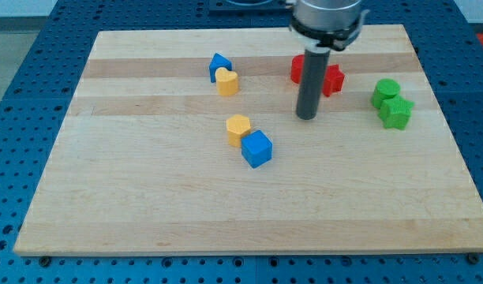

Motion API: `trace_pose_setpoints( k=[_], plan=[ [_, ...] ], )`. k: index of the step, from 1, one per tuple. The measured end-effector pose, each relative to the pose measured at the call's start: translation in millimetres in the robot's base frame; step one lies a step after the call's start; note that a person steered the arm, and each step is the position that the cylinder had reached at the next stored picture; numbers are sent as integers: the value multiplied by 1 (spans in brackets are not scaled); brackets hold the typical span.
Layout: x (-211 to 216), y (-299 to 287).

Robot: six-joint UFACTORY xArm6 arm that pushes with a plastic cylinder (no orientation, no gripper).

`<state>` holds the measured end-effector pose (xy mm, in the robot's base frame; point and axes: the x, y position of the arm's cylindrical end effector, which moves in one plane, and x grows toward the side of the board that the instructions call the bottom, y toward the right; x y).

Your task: Push the yellow hexagon towards down

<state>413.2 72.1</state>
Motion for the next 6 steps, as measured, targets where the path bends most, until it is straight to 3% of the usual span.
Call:
trace_pose_setpoints(
  k=[4,6],
  plan=[
    [26,-107],
    [48,-127]
  ],
)
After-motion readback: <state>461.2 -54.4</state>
